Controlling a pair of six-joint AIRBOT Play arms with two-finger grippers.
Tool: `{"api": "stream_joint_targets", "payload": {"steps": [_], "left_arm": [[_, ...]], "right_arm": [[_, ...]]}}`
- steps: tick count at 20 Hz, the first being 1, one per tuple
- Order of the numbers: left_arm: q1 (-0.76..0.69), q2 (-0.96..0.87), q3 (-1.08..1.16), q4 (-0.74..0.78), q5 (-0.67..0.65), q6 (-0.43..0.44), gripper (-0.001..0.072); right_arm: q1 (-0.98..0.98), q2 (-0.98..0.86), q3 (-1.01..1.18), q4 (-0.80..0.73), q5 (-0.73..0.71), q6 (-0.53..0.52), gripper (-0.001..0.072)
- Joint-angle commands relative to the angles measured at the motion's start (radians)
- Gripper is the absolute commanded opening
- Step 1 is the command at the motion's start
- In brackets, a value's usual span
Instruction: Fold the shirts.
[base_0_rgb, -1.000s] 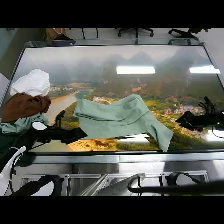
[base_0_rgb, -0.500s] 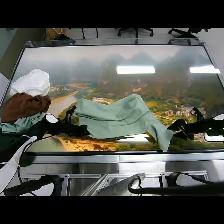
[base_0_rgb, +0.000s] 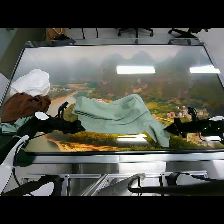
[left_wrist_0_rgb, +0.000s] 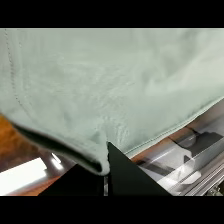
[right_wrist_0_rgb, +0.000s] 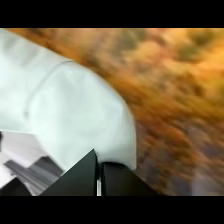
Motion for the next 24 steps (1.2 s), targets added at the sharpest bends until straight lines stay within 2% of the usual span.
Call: {"api": "stream_joint_targets", "payload": {"steps": [1,3,5,7,10,15,17,21,24], "left_arm": [[0.064,0.137,0.055,-0.035,-0.080,-0.006,0.0008],[0.103,0.266,0.169,-0.110,-0.166,-0.007,0.0008],[0.143,0.388,0.323,-0.223,-0.218,-0.008,0.0008],[0.183,0.482,0.497,-0.291,-0.225,-0.023,0.0008],[0.243,0.579,0.756,-0.288,-0.222,-0.050,0.0008],[0.370,0.633,1.055,-0.286,-0.231,-0.056,0.0008],[0.421,0.610,1.125,-0.286,-0.263,-0.060,0.0008],[0.454,0.476,1.194,-0.287,-0.303,-0.069,0.0007],[0.350,0.286,1.194,-0.284,-0.335,-0.050,0.0008]], "right_arm": [[-0.001,0.017,0.072,0.288,0.098,-0.101,0.0023],[-0.001,0.069,0.202,0.540,0.156,-0.151,0.0024],[-0.001,0.147,0.370,0.748,0.138,-0.196,0.0023],[-0.001,0.251,0.548,0.823,0.024,-0.231,0.0023],[-0.001,0.396,0.786,0.793,-0.146,-0.293,0.0023],[-0.001,0.520,1.117,0.438,-0.347,-0.310,0.0022],[-0.001,0.510,1.163,0.384,-0.373,-0.310,0.0022],[-0.001,0.384,1.162,0.425,-0.329,-0.299,0.0022],[0.004,0.192,1.162,0.581,-0.206,-0.299,0.0023]]}}
